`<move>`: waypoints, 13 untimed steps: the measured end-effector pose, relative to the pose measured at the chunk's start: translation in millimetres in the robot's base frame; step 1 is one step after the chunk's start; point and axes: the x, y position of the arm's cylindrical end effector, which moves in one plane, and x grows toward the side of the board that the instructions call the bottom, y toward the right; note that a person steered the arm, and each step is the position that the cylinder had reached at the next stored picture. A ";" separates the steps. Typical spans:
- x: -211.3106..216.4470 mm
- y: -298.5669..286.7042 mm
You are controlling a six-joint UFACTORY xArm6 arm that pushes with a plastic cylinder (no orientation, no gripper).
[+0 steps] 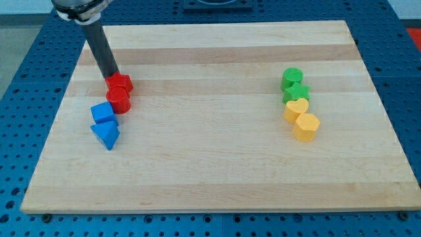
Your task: Nudge the blue blocks to the right side a bit
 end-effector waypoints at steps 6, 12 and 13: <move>126.0 -58.5; 169.2 -13.4; 168.1 -1.4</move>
